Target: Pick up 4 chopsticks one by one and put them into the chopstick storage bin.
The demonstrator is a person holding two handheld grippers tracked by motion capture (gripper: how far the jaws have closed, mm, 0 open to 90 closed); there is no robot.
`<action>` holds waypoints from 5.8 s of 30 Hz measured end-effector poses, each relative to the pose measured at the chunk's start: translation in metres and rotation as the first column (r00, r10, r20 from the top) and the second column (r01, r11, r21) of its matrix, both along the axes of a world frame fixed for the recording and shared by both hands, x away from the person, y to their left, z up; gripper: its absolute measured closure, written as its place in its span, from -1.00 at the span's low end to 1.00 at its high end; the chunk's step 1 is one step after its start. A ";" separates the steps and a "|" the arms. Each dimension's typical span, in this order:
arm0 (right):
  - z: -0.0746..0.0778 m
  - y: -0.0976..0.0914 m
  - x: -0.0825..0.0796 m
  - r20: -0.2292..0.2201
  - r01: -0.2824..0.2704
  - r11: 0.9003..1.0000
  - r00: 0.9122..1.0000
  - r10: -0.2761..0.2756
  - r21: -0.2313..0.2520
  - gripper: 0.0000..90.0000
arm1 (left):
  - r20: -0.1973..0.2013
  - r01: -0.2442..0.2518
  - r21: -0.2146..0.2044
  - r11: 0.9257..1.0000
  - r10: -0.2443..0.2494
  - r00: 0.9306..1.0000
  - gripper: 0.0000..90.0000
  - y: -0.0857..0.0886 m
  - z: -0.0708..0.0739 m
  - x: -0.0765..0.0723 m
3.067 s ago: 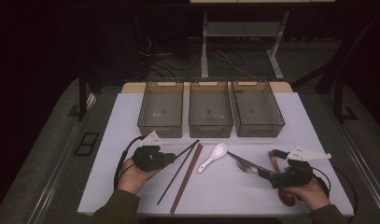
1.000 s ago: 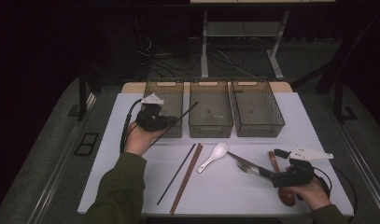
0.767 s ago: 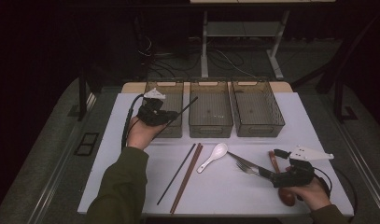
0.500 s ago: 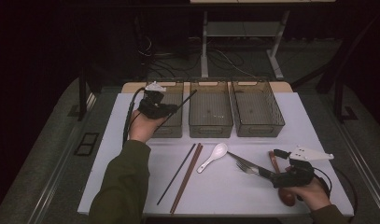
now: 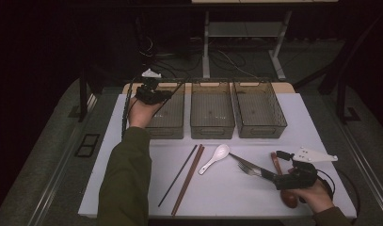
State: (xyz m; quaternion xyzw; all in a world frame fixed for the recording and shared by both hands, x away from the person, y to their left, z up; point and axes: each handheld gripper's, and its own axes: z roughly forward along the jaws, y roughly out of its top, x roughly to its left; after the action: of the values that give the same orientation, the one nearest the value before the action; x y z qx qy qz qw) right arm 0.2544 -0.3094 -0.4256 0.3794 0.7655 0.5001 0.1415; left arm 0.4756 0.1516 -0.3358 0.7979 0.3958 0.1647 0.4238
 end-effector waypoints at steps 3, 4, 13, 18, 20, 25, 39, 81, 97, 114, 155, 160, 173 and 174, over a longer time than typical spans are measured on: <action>0.000 0.001 0.000 0.004 0.002 1.000 1.000 -0.002 -0.010 -0.94 | 0.006 -0.018 0.016 1.000 0.017 1.000 0.90 0.003 -0.008 0.006; 0.000 0.001 0.000 0.003 0.000 1.000 1.000 0.000 -0.009 -0.94 | 0.012 -0.022 0.017 1.000 0.022 1.000 0.90 0.004 -0.010 0.007; -0.001 0.002 0.000 0.003 -0.003 1.000 1.000 0.003 -0.019 -0.94 | 0.040 -0.069 -0.009 0.998 0.070 0.997 0.90 0.010 -0.022 0.013; -0.001 0.001 0.000 0.004 -0.002 1.000 1.000 0.002 -0.019 -0.94 | 0.025 -0.087 0.005 0.996 0.086 0.996 0.90 0.011 -0.032 0.014; -0.001 0.002 0.000 0.005 -0.004 1.000 1.000 0.004 -0.022 -0.94 | 0.008 -0.098 0.007 0.995 0.098 0.995 0.90 0.012 -0.037 0.014; -0.001 0.002 0.000 0.006 -0.003 1.000 1.000 0.003 -0.021 -0.94 | 0.000 -0.130 -0.014 0.991 0.130 0.992 0.59 0.015 -0.041 0.014; -0.001 0.001 0.000 0.006 0.002 1.000 1.000 -0.002 -0.025 -0.94 | 0.008 -0.088 -0.008 0.996 0.088 0.996 0.25 0.011 -0.030 0.006; -0.002 0.002 0.000 0.002 0.006 0.999 1.000 -0.006 -0.033 -0.94 | -0.006 0.125 -0.031 0.992 -0.125 0.992 -0.37 -0.008 -0.010 -0.106; -0.002 0.001 0.000 -0.001 0.010 1.000 1.000 -0.010 -0.025 -0.94 | -0.007 0.156 -0.018 0.988 -0.156 0.988 -0.39 -0.013 -0.030 -0.147; 0.000 0.001 -0.002 0.002 0.014 1.000 1.000 -0.014 -0.026 -0.94 | -0.063 0.137 -0.011 0.991 -0.137 0.989 -0.28 -0.009 -0.073 -0.178; -0.001 0.003 -0.001 0.004 0.009 0.999 1.000 -0.009 -0.038 -0.94 | -0.200 0.188 0.085 0.978 -0.168 0.965 0.76 -0.035 -0.102 -0.182; -0.001 0.003 -0.001 0.006 0.010 0.999 1.000 -0.010 -0.039 -0.94 | -0.205 0.197 0.093 0.976 -0.175 0.963 0.73 -0.035 -0.104 -0.181; -0.001 0.003 -0.001 0.003 0.013 0.999 1.000 -0.013 -0.035 -0.94 | -0.189 0.191 0.143 0.971 -0.162 0.968 0.80 -0.040 -0.105 -0.184; 0.000 0.003 -0.002 0.005 0.013 0.999 1.000 -0.013 -0.034 -0.94 | -0.190 0.190 0.148 0.971 -0.160 0.969 0.81 -0.041 -0.105 -0.184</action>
State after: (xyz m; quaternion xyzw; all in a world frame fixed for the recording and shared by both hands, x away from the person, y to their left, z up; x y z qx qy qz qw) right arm 0.2527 -0.3065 -0.4261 0.3806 0.7710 0.4872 0.1531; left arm 0.2914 0.1110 -0.4410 0.8735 0.3448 0.0872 0.3324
